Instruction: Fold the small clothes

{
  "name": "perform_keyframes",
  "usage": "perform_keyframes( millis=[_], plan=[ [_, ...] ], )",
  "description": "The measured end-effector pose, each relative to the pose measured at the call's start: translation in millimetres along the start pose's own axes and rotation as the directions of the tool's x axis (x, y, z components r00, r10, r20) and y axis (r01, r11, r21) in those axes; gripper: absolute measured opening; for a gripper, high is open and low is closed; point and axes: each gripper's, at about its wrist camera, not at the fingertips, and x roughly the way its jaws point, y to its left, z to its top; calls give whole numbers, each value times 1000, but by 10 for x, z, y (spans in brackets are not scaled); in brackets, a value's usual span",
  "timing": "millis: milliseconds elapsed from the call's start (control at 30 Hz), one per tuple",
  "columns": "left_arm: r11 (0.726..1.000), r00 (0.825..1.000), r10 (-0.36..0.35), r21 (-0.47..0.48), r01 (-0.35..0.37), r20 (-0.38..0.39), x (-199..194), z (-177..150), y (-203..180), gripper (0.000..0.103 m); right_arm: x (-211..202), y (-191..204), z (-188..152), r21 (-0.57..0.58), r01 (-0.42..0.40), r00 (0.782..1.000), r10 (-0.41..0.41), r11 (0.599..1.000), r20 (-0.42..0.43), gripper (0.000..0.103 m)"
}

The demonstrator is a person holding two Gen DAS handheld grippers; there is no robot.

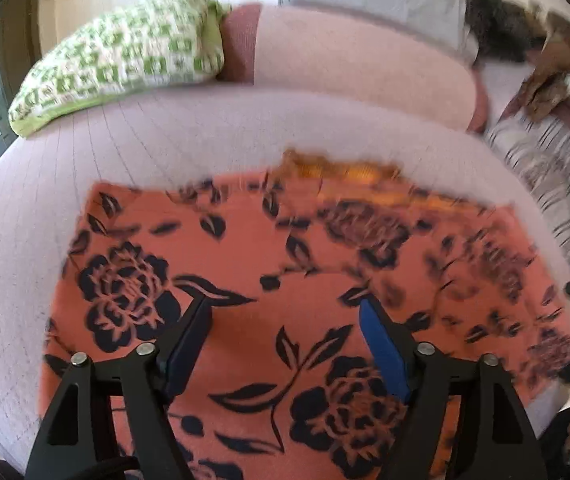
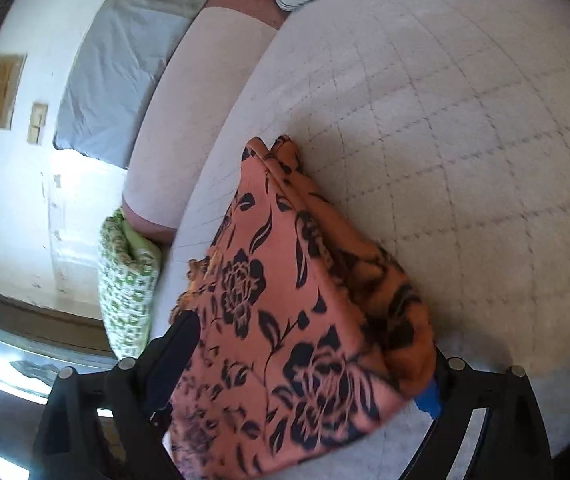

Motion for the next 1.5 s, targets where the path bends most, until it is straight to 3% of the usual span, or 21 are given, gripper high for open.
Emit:
perform_keyframes(
  millis=[100,200,267,367,467,533,633,700,733,767,800,833,867,1000,1100,1167,1267,1367,1433,1500],
  plan=[
    [998,999,41,57,-41,2,62,-24,-59,77,20,25,4,-13,15,1000,-16,1000,-6,74],
    [1000,999,-16,0,16,38,-138,34,-25,77,-82,60,23,-15,-4,1000,4,1000,17,72],
    [1000,997,-17,-9,18,69,-189,48,-43,77,-84,98,39,-54,18,1000,-16,998,24,73],
    [998,999,18,64,-16,-39,137,-34,-160,79,71,42,38,-59,57,998,-58,997,-15,74],
    [996,999,43,80,-42,-5,72,-44,-200,79,47,90,44,-95,57,998,-58,994,-12,69],
    [999,999,4,42,-6,42,-120,-3,-182,79,47,84,50,-106,71,997,-73,992,-14,67],
    [995,987,61,70,-72,152,-347,-3,-145,80,51,34,63,-75,58,998,-60,995,-23,67],
    [994,994,85,64,-89,70,-135,-22,-76,80,64,18,68,-66,62,998,-63,996,-16,68],
    [995,996,76,73,-72,-47,120,-64,-46,82,79,34,71,-76,69,997,-71,995,-15,68],
    [992,997,82,98,-81,-10,156,-97,-64,86,89,70,78,-98,81,996,-83,992,-16,67],
    [983,994,108,147,-111,32,125,-118,-126,86,107,110,88,-124,96,995,-99,988,-21,64],
    [981,993,118,153,-121,27,113,-118,-155,86,126,127,105,-138,104,994,-109,985,-29,34],
    [986,994,108,126,-109,14,107,-98,-135,86,147,135,122,-143,109,992,-116,984,-44,13],
    [990,997,76,120,-76,9,108,-78,-104,86,56,411,112,-228,120,992,-127,966,-15,13],
    [999,1000,8,47,-9,9,23,-39,36,83,-62,962,-15,-381,104,995,-98,919,34,13],
    [998,996,-36,-46,40,77,-216,-26,229,82,-85,1413,-185,-497,83,996,-67,864,50,13],
    [992,973,-3,-121,31,230,-727,-48,574,82,-6,2162,-647,-674,50,999,-27,737,45,13],
    [974,947,62,-224,11,316,-1154,-216,1082,82,249,2650,-1198,-782,5,1000,-15,624,-5,13],
    [959,939,113,-283,-18,326,-1248,-345,1369,82,515,2815,-1553,-819,-30,998,-30,574,-57,13],
    [941,943,166,-332,-64,288,-1249,-498,1627,82,922,2844,-1872,-828,-80,986,-80,555,-148,13]
  ],
)
